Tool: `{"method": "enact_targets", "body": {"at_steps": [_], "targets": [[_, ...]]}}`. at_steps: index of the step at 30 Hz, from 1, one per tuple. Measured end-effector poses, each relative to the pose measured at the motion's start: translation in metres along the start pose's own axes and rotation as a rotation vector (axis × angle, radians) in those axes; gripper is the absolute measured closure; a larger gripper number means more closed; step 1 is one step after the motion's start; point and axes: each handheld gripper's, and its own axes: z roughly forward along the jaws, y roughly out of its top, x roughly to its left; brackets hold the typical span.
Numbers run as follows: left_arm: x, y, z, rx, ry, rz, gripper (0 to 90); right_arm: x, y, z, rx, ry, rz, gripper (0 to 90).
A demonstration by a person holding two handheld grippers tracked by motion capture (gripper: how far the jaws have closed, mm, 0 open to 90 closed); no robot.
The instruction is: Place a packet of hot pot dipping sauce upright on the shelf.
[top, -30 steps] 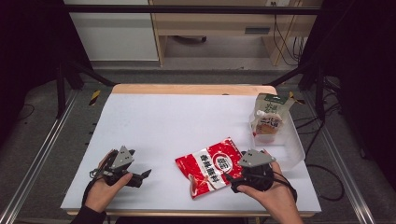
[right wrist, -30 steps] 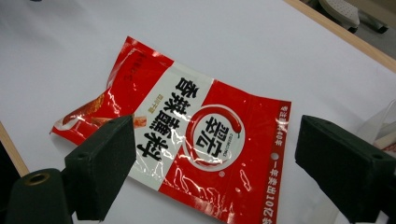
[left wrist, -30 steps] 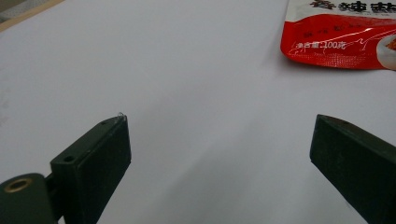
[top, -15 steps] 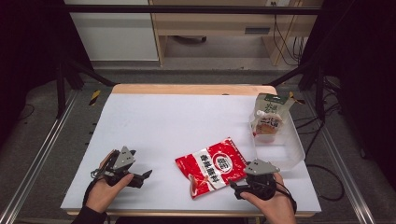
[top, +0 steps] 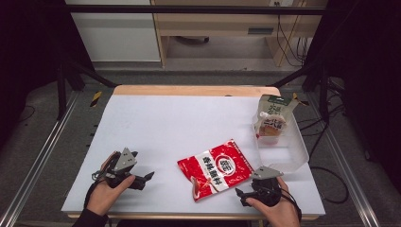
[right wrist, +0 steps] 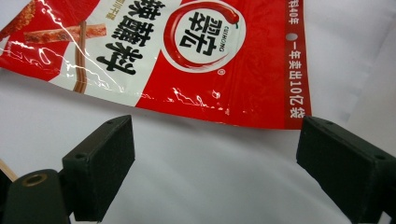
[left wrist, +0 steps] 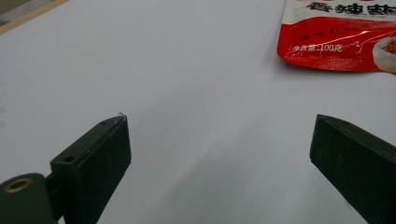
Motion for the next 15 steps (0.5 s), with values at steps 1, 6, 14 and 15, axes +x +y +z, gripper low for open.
{"method": "enact_targets", "body": {"at_steps": [1, 6, 14, 15], "targets": [[-0.0003, 0.0003, 0.0000, 0.000, -0.002, 0.001, 5.1, -0.0003, -0.0001, 0.0003, 0.006, -0.002, 0.007, 11.9], [-0.0002, 0.0005, 0.0004, 0.001, -0.006, 0.001, 5.1, -0.0061, -0.0028, 0.0018, 0.018, -0.005, 0.033, 11.9], [-0.0002, 0.0006, 0.0005, -0.003, -0.007, -0.004, 5.1, -0.0098, -0.0034, 0.0076, 0.042, 0.017, 0.055, 12.2], [-0.0001, 0.0006, 0.0006, -0.003, -0.008, -0.003, 5.1, -0.0097, -0.0030, 0.0083, 0.045, 0.019, 0.060, 12.2]]}}
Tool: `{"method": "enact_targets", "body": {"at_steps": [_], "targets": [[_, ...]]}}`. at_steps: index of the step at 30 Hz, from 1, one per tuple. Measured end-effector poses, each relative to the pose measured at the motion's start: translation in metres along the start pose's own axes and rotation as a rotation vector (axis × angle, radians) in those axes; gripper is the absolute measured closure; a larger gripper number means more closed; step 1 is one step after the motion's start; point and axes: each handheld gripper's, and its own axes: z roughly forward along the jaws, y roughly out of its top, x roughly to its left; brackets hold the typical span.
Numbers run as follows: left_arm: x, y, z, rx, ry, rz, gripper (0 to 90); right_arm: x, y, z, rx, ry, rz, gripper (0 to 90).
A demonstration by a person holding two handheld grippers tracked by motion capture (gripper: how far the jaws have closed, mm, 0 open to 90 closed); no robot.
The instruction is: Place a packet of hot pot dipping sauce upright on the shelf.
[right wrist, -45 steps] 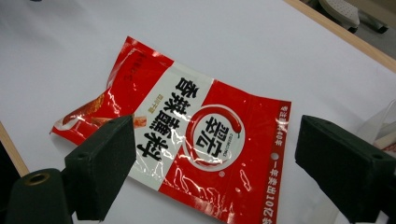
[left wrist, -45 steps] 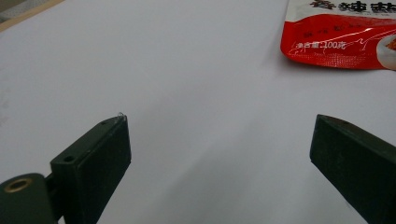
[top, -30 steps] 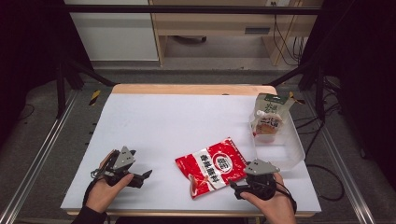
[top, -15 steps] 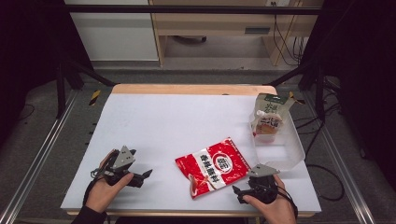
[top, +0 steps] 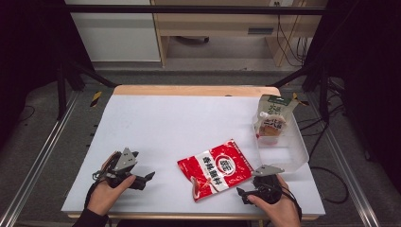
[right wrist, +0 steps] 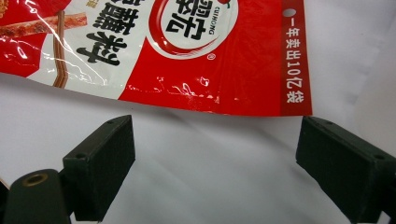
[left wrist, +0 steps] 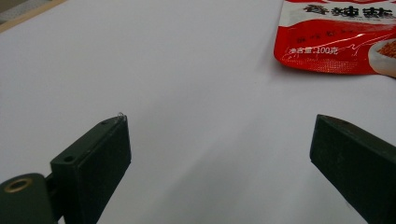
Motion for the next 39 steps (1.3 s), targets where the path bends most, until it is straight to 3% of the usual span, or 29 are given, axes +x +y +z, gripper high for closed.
{"method": "enact_targets", "body": {"at_steps": [6, 13, 17, 19, 23, 32, 36, 39], "targets": [[0.000, 0.000, 0.000, -0.002, -0.003, -0.002, 5.1, -0.001, 0.003, 0.004, -0.001, 0.024, 0.015, 12.5], [-0.001, 0.000, 0.001, 0.001, -0.002, -0.001, 5.1, 0.002, 0.013, 0.003, -0.073, 0.077, 0.012, 15.3], [-0.001, 0.000, 0.001, 0.002, -0.001, 0.003, 5.1, 0.002, 0.023, 0.007, -0.084, 0.098, 0.014, 18.9], [-0.001, 0.000, 0.001, 0.004, -0.002, 0.005, 5.1, 0.002, 0.027, 0.008, -0.092, 0.092, 0.013, 24.1], [-0.001, 0.000, 0.002, 0.003, -0.001, 0.004, 5.1, 0.001, 0.035, 0.008, -0.115, 0.122, 0.001, 36.5], [-0.001, 0.000, 0.001, 0.009, 0.005, 0.009, 5.1, 0.007, 0.053, 0.013, -0.083, 0.088, -0.039, 77.7], [0.000, 0.000, -0.001, 0.006, 0.009, 0.006, 5.1, 0.008, 0.063, 0.012, -0.093, 0.083, -0.057, 89.1], [0.000, -0.001, -0.001, 0.003, 0.013, 0.003, 5.1, 0.007, 0.072, 0.015, -0.083, 0.078, -0.079, 89.3]]}}
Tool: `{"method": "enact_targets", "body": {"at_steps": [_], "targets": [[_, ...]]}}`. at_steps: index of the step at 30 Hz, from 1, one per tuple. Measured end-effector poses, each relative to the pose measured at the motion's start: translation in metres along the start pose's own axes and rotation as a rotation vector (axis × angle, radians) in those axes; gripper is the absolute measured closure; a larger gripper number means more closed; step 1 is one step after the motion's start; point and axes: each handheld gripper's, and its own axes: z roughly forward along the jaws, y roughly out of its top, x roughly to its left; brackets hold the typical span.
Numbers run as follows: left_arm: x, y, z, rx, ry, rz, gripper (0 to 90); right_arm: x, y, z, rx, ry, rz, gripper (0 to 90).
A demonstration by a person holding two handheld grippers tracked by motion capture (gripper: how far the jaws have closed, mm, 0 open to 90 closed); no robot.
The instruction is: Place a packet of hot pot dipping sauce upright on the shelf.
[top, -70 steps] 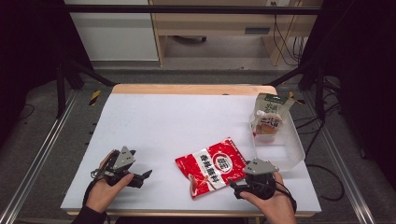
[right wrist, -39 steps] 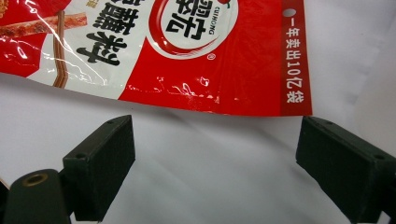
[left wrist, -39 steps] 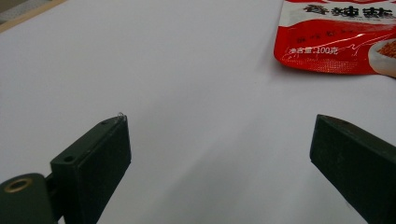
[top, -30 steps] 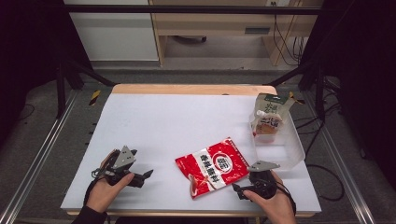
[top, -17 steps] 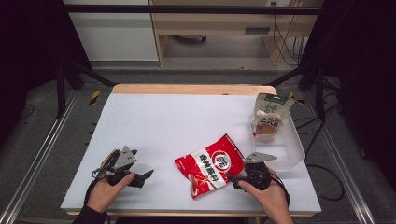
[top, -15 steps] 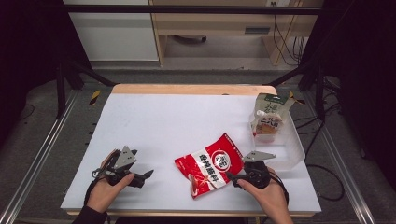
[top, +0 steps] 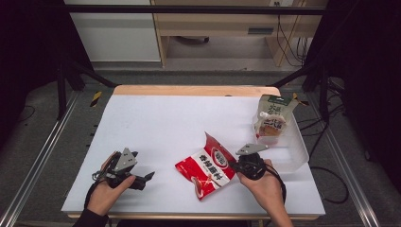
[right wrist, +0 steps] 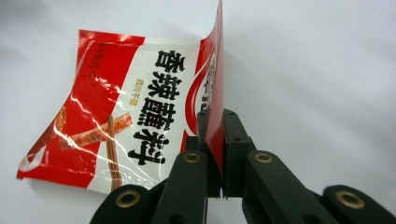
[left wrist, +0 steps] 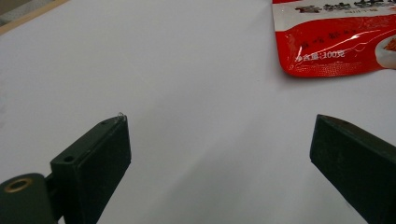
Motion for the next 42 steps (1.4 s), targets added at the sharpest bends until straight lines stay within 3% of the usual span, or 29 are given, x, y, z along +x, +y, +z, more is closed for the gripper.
{"method": "enact_targets", "body": {"at_steps": [12, 22, 36, 42], "targets": [[0.000, 0.000, 0.000, 0.006, 0.002, 0.003, 5.1, -0.011, 0.035, 0.008, -0.016, 0.022, -0.055, 89.6], [0.001, 0.000, -0.002, 0.001, 0.000, -0.005, 5.0, -0.005, 0.068, 0.008, -0.014, 0.044, -0.127, 89.7], [0.003, 0.000, -0.005, -0.003, -0.004, -0.012, 5.0, 0.007, 0.103, -0.009, -0.048, 0.132, -0.213, 89.7], [0.006, 0.003, -0.011, -0.035, -0.006, -0.032, 5.0, 0.014, 0.116, -0.015, -0.048, 0.152, -0.260, 89.7]]}}
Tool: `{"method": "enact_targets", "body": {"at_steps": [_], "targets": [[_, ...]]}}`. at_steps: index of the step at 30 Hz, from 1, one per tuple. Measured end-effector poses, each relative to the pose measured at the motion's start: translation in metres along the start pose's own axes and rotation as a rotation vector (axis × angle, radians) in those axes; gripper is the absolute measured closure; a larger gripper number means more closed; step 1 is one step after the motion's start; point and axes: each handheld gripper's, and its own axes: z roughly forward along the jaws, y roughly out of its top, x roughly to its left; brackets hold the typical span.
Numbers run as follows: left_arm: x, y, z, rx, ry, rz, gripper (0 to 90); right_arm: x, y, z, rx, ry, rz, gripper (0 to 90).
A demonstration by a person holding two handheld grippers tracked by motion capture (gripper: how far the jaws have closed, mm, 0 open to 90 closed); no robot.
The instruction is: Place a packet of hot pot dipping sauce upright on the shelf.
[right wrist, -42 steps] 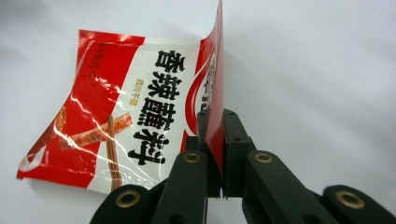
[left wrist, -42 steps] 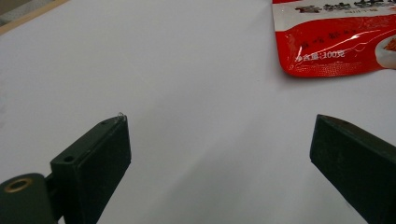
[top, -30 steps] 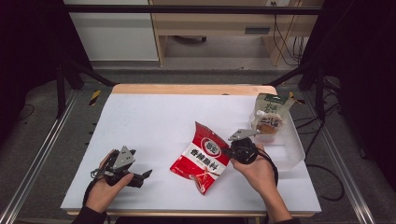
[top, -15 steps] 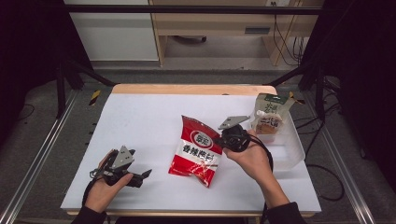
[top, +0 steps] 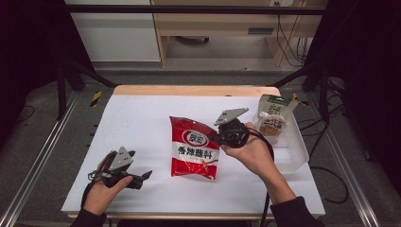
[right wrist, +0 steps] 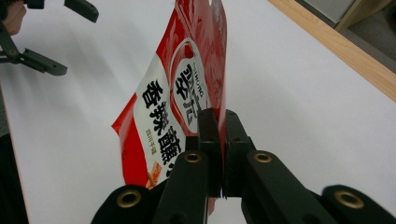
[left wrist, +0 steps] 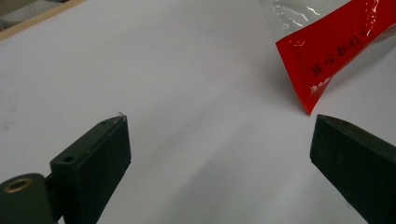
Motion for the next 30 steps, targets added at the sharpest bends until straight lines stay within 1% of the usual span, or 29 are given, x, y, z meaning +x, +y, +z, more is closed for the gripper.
{"method": "enact_targets", "body": {"at_steps": [2, 7, 9, 10, 12, 14, 15, 20, 21, 25, 26, 30], "targets": [[0.001, 0.002, -0.002, -0.009, -0.002, -0.001, 5.0, 0.001, 0.004, -0.002, 0.000, 0.005, -0.014, 89.7], [0.003, 0.016, -0.012, -0.040, -0.010, 0.001, 5.1, 0.004, 0.016, -0.008, 0.006, 0.029, -0.058, 89.7], [0.003, 0.022, -0.014, -0.041, -0.017, 0.008, 5.4, 0.006, 0.020, -0.010, 0.011, 0.029, -0.072, 89.7], [0.003, 0.024, -0.014, -0.039, -0.022, 0.013, 5.6, 0.006, 0.023, -0.011, 0.012, 0.033, -0.087, 89.7], [0.003, 0.029, -0.016, -0.030, -0.028, 0.031, 5.8, 0.008, 0.026, -0.013, 0.014, 0.037, -0.099, 89.7], [0.002, 0.035, -0.017, -0.034, -0.031, 0.041, 6.2, 0.009, 0.029, -0.013, 0.017, 0.040, -0.109, 89.7], [0.002, 0.038, -0.018, -0.040, -0.035, 0.038, 6.3, 0.010, 0.031, -0.014, 0.021, 0.045, -0.121, 89.7], [0.003, 0.053, -0.021, -0.063, -0.043, 0.043, 8.7, 0.014, 0.036, -0.014, 0.026, 0.064, -0.148, 89.7], [0.003, 0.056, -0.022, -0.060, -0.047, 0.050, 9.5, 0.016, 0.038, -0.014, 0.028, 0.065, -0.155, 89.7], [0.003, 0.066, -0.023, -0.071, -0.058, 0.056, 11.1, 0.019, 0.042, -0.015, 0.035, 0.074, -0.180, 89.8], [0.003, 0.067, -0.023, -0.074, -0.061, 0.055, 11.5, 0.019, 0.042, -0.015, 0.037, 0.077, -0.191, 89.8], [0.004, 0.071, -0.024, -0.083, -0.068, 0.052, 12.5, 0.022, 0.045, -0.015, 0.038, 0.081, -0.199, 89.8]]}}
